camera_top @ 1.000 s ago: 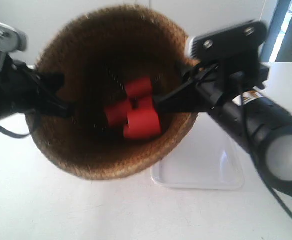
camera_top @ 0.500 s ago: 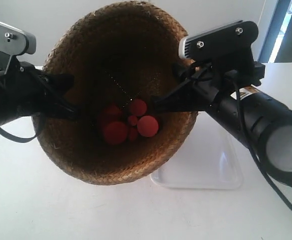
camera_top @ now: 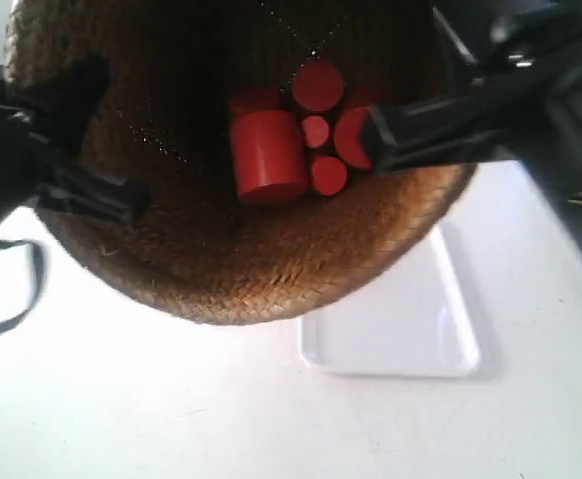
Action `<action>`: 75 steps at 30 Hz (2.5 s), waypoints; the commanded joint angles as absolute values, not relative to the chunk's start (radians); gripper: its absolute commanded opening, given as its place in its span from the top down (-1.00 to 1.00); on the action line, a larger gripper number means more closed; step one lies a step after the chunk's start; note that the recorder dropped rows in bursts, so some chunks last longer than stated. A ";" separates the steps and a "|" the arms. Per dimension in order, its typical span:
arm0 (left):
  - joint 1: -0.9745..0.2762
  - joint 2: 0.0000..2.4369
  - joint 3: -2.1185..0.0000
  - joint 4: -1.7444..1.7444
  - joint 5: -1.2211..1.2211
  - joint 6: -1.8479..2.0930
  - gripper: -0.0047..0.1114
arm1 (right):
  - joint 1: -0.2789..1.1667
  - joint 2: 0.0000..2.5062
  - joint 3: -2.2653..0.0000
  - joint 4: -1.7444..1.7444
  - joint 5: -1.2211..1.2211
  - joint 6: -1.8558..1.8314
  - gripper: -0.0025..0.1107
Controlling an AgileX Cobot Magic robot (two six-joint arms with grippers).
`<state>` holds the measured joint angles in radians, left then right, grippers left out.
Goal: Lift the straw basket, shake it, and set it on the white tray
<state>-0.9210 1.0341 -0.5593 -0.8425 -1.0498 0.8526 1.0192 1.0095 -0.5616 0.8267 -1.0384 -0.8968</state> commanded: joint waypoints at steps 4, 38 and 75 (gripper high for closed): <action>-0.845 1.184 -0.688 -0.921 -0.793 0.924 0.92 | 0.949 1.250 -0.673 0.957 -1.005 -1.027 0.96; -1.039 1.034 -0.664 -1.262 -0.973 1.301 0.92 | 1.065 1.177 -0.638 1.089 -0.989 -1.115 0.96; -0.874 0.990 -0.640 -1.138 -0.726 1.151 0.92 | 0.969 1.125 -0.604 1.068 -0.847 -1.102 0.96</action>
